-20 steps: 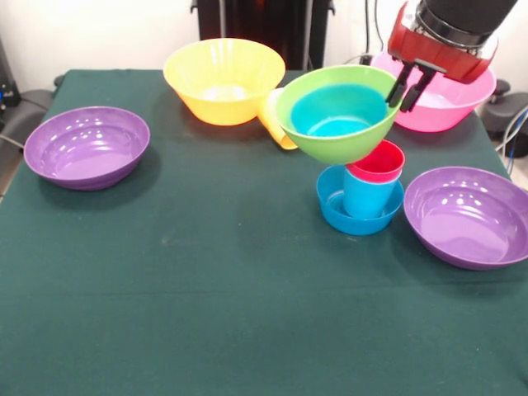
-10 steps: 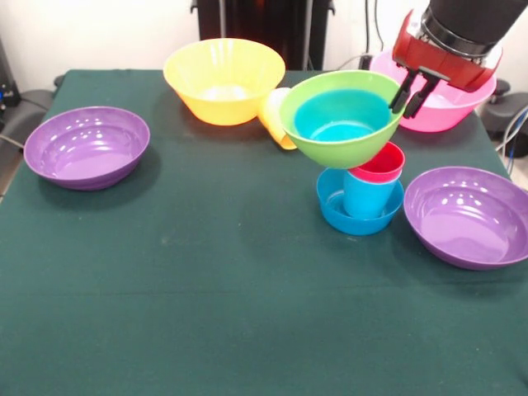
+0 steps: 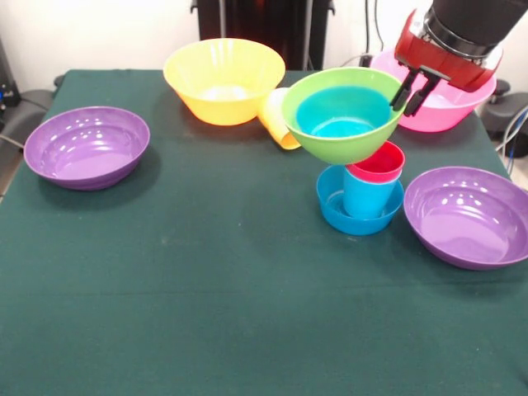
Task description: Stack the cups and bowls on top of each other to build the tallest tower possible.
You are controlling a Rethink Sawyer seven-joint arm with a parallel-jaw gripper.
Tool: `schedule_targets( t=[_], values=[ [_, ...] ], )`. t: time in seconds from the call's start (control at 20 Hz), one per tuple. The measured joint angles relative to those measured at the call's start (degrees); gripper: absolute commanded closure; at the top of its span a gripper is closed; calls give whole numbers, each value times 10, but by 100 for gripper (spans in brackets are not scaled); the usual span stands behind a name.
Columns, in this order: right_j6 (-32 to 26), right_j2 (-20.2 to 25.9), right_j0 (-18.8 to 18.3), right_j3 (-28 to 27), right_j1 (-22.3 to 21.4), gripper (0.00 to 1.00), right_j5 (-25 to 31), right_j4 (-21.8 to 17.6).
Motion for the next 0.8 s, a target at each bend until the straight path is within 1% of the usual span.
schedule_targets(
  t=[0.8],
  values=[
    [0, -44, 26, -9, 17, 100, 0, 28]
  ],
)
